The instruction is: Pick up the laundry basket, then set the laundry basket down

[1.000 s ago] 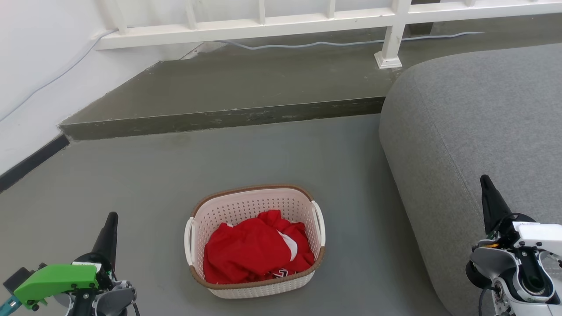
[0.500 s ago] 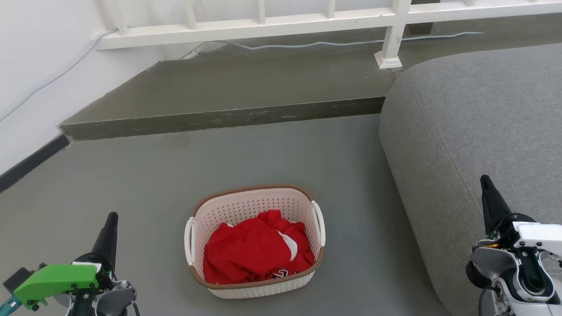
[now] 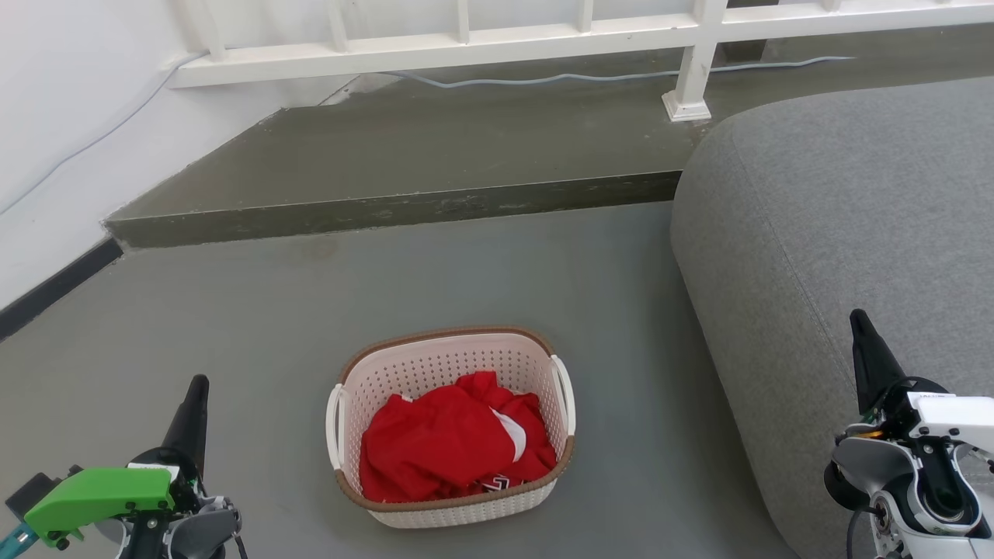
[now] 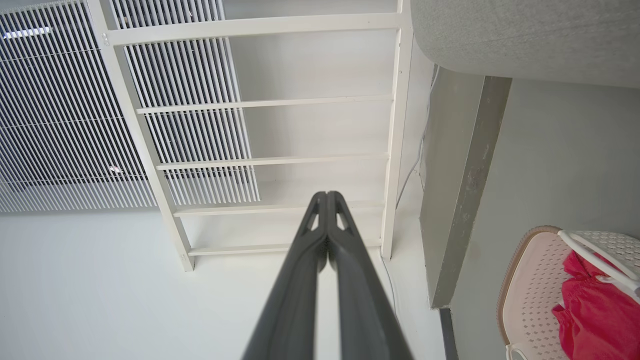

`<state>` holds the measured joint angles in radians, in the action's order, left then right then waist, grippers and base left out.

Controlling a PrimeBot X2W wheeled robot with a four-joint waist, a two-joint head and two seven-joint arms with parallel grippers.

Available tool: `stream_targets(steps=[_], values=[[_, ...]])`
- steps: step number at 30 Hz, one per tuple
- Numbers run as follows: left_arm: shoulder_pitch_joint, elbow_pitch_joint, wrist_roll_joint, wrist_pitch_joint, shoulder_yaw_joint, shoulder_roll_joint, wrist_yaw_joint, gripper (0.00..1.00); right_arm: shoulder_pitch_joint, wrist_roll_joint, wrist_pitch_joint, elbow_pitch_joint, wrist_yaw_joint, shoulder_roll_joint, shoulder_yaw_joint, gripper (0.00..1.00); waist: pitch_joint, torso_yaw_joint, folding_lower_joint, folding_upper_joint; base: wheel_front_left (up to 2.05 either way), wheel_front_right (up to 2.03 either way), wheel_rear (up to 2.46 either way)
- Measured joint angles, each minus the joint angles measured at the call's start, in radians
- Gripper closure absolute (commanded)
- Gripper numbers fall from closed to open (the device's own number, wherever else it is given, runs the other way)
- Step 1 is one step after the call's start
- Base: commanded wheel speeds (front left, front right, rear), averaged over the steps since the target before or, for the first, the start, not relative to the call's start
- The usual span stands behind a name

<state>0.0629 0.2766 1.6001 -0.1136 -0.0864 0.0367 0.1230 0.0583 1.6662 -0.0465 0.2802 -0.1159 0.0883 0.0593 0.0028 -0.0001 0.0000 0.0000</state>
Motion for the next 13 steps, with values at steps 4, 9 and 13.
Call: stream_targets(steps=[4, 9, 13], values=[[0.000, 0.000, 0.000, 0.000, 0.000, 0.000, 0.000, 1.00, 0.000, 0.000, 0.000, 0.000, 0.000, 0.000, 0.001, 1.00, 0.000, 0.000, 0.0000, 0.0000, 0.00, 0.00, 0.00], [0.000, 0.000, 0.000, 0.000, 0.000, 0.000, 0.000, 1.00, 0.000, 0.000, -0.004, 0.000, 0.000, 0.000, 0.001, 1.00, 0.000, 0.000, 0.0000, 0.0000, 0.00, 0.00, 0.00], [0.000, 0.000, 0.000, 0.000, 0.000, 0.000, 0.000, 1.00, 0.000, 0.000, -0.004, 0.000, 0.000, -0.001, 0.002, 1.00, 0.000, 0.000, 0.0000, 0.0000, 0.00, 0.00, 0.00]])
